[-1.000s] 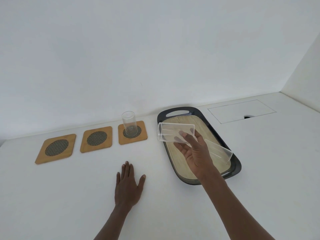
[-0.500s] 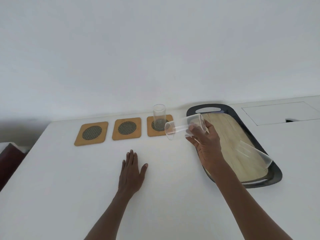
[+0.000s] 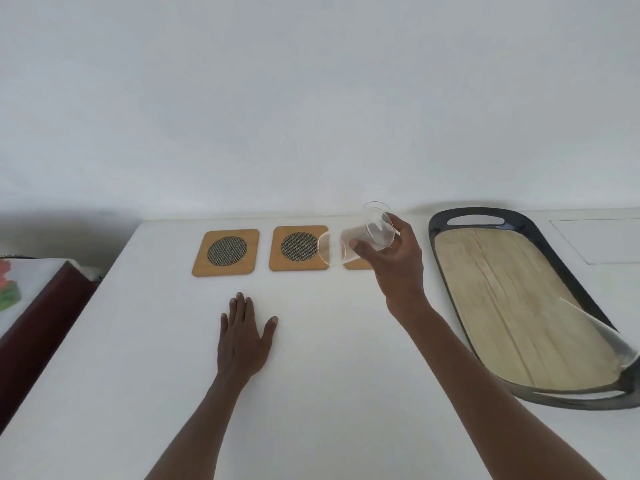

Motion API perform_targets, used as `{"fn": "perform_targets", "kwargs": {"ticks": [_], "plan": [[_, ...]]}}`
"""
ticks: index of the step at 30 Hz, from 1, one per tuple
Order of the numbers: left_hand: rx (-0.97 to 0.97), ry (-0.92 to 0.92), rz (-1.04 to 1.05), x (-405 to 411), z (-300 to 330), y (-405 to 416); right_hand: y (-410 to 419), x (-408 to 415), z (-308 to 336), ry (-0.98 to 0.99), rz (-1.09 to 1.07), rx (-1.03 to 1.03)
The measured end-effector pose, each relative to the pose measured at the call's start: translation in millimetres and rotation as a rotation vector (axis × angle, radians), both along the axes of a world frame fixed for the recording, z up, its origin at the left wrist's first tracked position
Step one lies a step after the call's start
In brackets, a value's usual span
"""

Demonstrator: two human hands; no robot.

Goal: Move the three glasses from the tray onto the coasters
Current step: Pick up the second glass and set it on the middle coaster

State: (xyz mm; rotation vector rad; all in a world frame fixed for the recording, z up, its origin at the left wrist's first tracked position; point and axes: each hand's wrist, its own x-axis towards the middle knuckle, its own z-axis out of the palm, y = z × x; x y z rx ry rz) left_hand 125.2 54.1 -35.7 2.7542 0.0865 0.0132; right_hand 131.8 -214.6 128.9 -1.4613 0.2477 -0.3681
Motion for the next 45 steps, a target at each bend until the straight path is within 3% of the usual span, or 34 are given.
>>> {"fn": "perform_targets", "kwargs": {"ticks": [8, 22, 32, 45], "plan": [[0.004, -0.047, 0.009, -0.1, -2.7, -1.9, 43.1, 40.7, -6.3, -0.016, -0.02, -0.113], [0.007, -0.069, 0.019, 2.6, -6.6, -1.0, 87.9, 136.8, -47.0, 0.091, 0.083, -0.595], [0.018, -0.064, 0.015, 2.2, -5.9, -0.6, 101.0, 161.5, -67.7, 0.205, 0.151, -0.668], [0.017, -0.062, 0.019, 1.6, -5.3, -0.4, 103.2, 164.1, -74.1, 0.211, 0.137, -0.741]]}}
